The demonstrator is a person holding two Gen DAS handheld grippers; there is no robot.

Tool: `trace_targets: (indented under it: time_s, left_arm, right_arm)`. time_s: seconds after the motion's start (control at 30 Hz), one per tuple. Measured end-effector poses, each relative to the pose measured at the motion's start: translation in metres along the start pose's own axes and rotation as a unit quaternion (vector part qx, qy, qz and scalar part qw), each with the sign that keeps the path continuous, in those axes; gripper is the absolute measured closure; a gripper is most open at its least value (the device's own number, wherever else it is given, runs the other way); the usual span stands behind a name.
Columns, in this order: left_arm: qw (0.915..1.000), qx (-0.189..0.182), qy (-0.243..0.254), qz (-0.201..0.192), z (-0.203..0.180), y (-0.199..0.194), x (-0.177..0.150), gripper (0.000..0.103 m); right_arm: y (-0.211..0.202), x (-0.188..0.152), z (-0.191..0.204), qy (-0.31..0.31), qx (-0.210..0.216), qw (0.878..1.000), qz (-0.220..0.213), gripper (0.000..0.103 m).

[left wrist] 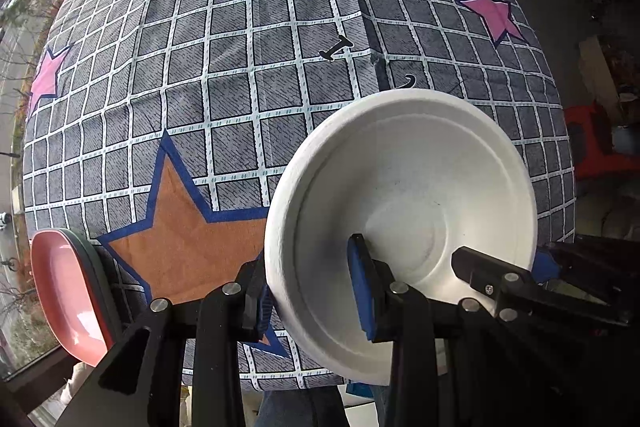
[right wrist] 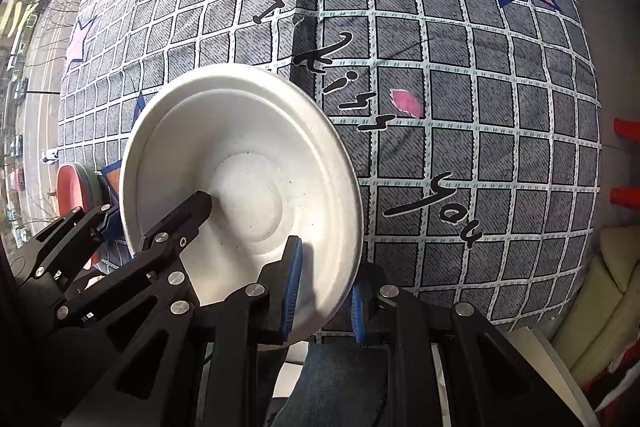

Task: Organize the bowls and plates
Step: 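Carry the white bowl stack toward the pink plate stack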

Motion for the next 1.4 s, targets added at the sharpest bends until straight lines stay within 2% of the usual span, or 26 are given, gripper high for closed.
trace_targets:
  time_s: [0.13,0.3,0.5,1.4]
  left_arm:
    - [1.0000,0.005,-0.001,-0.006,0.002,-0.008,0.009,0.066]
    - [0.9999,0.009,-0.002,-0.013,0.047,-0.029,-0.005,0.066]
    - [0.9997,0.012,-0.007,-0.022,0.065,-0.034,-0.011,0.066]
    - [0.9963,0.034,-0.049,-0.061,0.081,-0.081,-0.042,0.066]
  right_arm:
    - [-0.011,-0.003,-0.002,0.001,0.006,1.000,-0.006,0.080]
    - [-0.019,0.007,-0.001,-0.001,0.012,1.000,-0.010,0.080]
    - [-0.019,0.011,-0.001,-0.007,0.015,1.000,-0.016,0.080]
    - [-0.022,-0.020,0.022,-0.053,0.022,0.997,-0.044,0.080]
Point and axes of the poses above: each gripper's, at about its wrist camera, not at the fingertips, and y roughly the way its jaws point, z to its left, x to its top, the point moved 5 cm from there along y, roughly the way its jaws point
